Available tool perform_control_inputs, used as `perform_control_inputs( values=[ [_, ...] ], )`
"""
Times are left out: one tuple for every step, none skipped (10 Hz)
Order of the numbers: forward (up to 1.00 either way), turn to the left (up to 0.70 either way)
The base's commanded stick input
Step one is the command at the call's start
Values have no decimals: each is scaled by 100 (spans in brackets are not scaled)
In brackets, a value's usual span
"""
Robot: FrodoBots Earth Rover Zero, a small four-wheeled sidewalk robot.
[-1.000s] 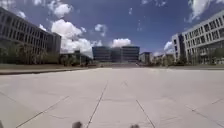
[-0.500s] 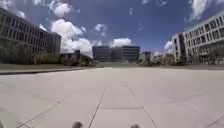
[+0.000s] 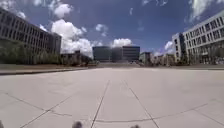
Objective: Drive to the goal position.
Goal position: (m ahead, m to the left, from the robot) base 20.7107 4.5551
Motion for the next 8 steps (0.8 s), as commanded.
perform_control_inputs(
  values=[
    [70,0],
    [70,0],
    [70,0],
    [70,0],
    [70,0],
    [70,0],
    [70,0],
    [70,0]
  ],
)
